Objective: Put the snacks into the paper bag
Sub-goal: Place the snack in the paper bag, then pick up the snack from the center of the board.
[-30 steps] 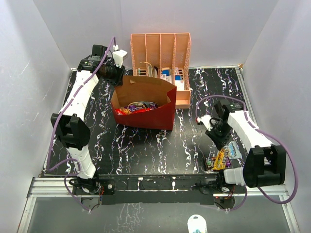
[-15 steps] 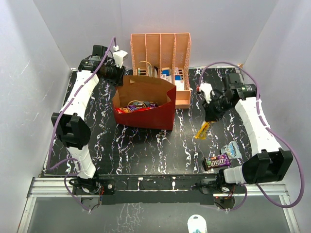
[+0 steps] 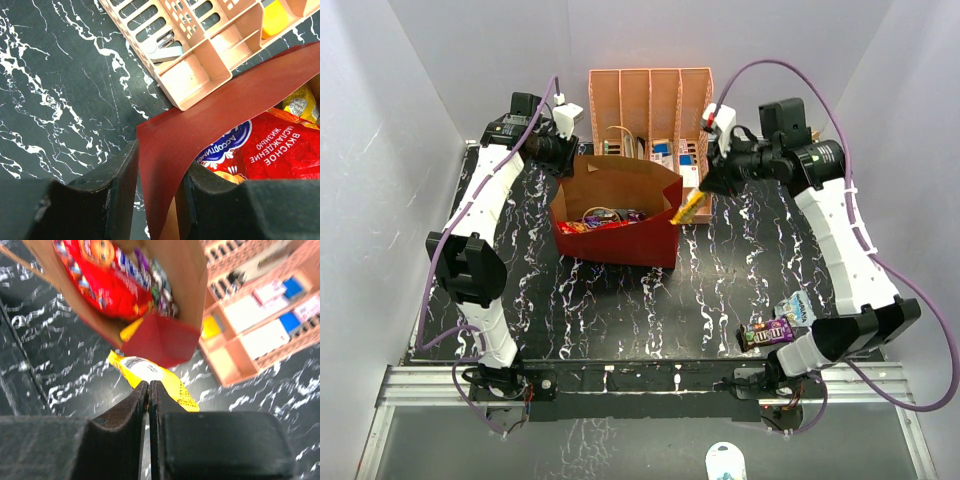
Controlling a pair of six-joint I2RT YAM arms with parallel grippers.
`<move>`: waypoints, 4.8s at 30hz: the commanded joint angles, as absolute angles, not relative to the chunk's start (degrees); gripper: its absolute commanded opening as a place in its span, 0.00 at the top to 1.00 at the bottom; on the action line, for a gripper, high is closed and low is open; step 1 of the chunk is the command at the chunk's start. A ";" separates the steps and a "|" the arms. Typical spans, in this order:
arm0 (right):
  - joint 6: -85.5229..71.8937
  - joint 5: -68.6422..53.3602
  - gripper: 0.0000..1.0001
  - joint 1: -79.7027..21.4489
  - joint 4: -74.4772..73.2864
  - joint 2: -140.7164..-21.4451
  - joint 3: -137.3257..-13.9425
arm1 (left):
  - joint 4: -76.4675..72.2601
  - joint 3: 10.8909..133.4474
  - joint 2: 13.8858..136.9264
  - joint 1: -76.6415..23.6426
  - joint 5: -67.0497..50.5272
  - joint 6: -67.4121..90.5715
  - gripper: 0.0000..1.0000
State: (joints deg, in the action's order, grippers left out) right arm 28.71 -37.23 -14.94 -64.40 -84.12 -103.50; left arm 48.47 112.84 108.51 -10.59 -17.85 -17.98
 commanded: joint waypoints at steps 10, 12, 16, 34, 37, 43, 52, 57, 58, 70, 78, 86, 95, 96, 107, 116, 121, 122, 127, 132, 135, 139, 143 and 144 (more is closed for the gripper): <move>17.19 -38.61 0.92 -23.03 -49.14 -95.54 -125.62 | 48.55 113.30 109.12 -10.31 -18.24 -17.06 0.69; 16.70 -38.31 0.92 -23.87 -48.75 -97.45 -127.34 | 48.37 113.39 108.95 -10.35 -18.41 -16.91 0.69; 16.52 -36.39 0.92 -25.12 -47.70 -101.00 -128.23 | 48.30 113.66 108.94 -10.37 -18.86 -16.49 0.69; 17.23 -33.38 0.70 -25.57 -47.60 -103.36 -121.58 | 47.73 113.07 108.01 -10.35 -20.28 -15.56 0.69; 17.66 -32.77 0.61 -25.55 -48.41 -102.87 -121.89 | 47.83 113.03 107.57 -10.37 -20.09 -15.62 0.69; 19.29 -30.18 0.48 -25.57 -48.86 -98.39 -119.02 | 48.95 114.45 106.81 -10.32 -19.21 -16.33 0.66; 23.73 -21.79 0.40 -25.15 -50.68 -86.66 -103.14 | 50.10 116.06 105.23 -10.36 -18.20 -16.98 0.56; 28.11 -20.68 0.35 -22.49 -58.09 -82.29 -95.51 | 49.99 115.62 103.87 -10.33 -18.62 -16.70 0.51; 29.02 -20.13 0.35 -22.39 -60.14 -81.69 -93.60 | 50.01 115.59 103.70 -10.37 -18.70 -16.70 0.51; 38.69 -14.12 0.31 -22.37 -74.42 -76.77 -69.27 | 49.14 113.34 102.12 -10.35 -18.73 -16.55 0.52; 39.55 -10.12 0.31 -22.47 -74.63 -79.58 -60.56 | 48.95 113.17 102.42 -10.37 -18.14 -16.57 0.53; 41.03 -3.18 0.30 -22.42 -74.01 -83.31 -55.66 | 48.53 112.93 102.88 -10.36 -17.36 -16.75 0.53; 43.19 -4.54 0.28 -23.33 -71.65 -85.73 -52.89 | 48.60 113.59 104.39 -10.37 -16.72 -16.45 0.53; 43.40 -4.72 0.27 -23.48 -71.15 -85.94 -52.44 | 48.68 113.71 104.47 -10.37 -16.69 -16.44 0.53; 45.63 -8.28 0.29 -25.80 -66.60 -88.72 -49.91 | 48.69 113.56 104.75 -10.37 -16.35 -16.26 0.53; 47.05 -10.12 0.38 -26.02 -62.85 -91.30 -47.67 | 48.69 113.62 104.61 -10.33 -16.44 -16.35 0.53; 47.93 -12.10 0.55 -25.94 -63.66 -91.35 -47.36 | 48.54 113.22 104.52 -10.36 -16.35 -16.52 0.53; 47.98 -12.61 0.58 -25.99 -63.78 -91.22 -47.51 | 48.50 113.14 104.53 -10.35 -16.35 -16.52 0.53; 48.46 -15.34 0.78 -25.95 -64.90 -90.53 -49.00 | 48.53 113.20 104.68 -10.35 -16.35 -16.74 0.53; 49.02 -17.18 0.92 -25.93 -65.61 -88.23 -51.92 | 48.52 113.14 104.57 -10.33 -16.35 -17.00 0.53; 49.47 -19.58 0.92 -25.87 -67.14 -86.97 -55.40 | 48.37 112.68 104.29 -10.37 -16.34 -17.46 0.53; 49.92 -22.75 0.92 -25.92 -69.22 -85.54 -60.87 | 47.50 111.41 103.44 -10.36 -16.35 -17.75 0.53; 49.84 -26.02 0.92 -25.88 -70.65 -84.26 -66.70 | 47.36 111.24 103.34 -10.37 -16.15 -17.60 0.54; 49.65 -26.66 0.92 -25.90 -70.93 -83.95 -68.17 | 47.31 111.19 103.32 -10.37 -16.17 -17.46 0.54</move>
State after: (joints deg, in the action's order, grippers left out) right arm 48.80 -21.65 -25.76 -68.31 -86.70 -62.11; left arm 47.94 111.55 105.67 -10.57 -16.45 -17.34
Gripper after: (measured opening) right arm 0.087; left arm 0.467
